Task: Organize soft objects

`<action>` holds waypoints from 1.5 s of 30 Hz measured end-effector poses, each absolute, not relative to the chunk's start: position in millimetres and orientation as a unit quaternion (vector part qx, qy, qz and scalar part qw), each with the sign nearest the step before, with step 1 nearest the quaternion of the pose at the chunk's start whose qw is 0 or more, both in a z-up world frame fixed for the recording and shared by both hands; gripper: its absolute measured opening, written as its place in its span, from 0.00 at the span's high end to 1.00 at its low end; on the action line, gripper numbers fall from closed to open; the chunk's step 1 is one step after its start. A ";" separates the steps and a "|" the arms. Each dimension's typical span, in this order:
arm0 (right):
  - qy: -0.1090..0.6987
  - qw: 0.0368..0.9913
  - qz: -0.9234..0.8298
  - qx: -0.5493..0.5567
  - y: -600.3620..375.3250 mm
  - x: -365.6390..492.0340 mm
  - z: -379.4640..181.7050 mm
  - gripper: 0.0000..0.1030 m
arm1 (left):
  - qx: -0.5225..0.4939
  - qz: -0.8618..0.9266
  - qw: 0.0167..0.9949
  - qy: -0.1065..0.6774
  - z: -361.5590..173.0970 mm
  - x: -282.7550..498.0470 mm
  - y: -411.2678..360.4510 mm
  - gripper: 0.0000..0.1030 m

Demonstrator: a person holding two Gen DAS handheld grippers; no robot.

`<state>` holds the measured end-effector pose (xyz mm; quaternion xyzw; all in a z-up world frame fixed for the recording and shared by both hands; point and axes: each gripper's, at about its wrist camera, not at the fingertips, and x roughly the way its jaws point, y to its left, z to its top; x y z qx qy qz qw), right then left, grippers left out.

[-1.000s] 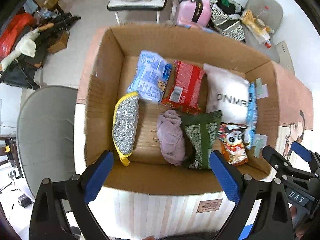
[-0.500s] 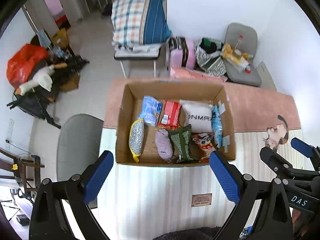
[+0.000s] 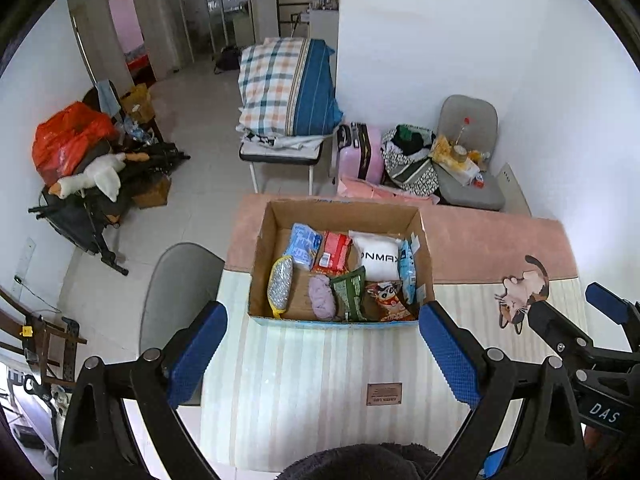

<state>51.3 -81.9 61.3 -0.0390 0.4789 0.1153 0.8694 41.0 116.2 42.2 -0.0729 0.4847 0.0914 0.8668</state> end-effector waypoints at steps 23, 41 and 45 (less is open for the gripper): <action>0.457 0.885 0.077 -0.053 -87.5 45.4 73.9 0.00 | -0.068 0.100 0.863 0.490 32.8 32.1 114.5 0.05; 0.458 0.884 0.077 -0.050 -90.0 44.7 72.6 0.00 | -0.067 0.101 0.864 0.488 33.3 32.9 115.1 0.05; 0.458 0.884 0.077 -0.049 -91.0 43.5 71.3 0.00 | -0.071 0.103 0.862 0.492 34.8 32.3 115.6 0.05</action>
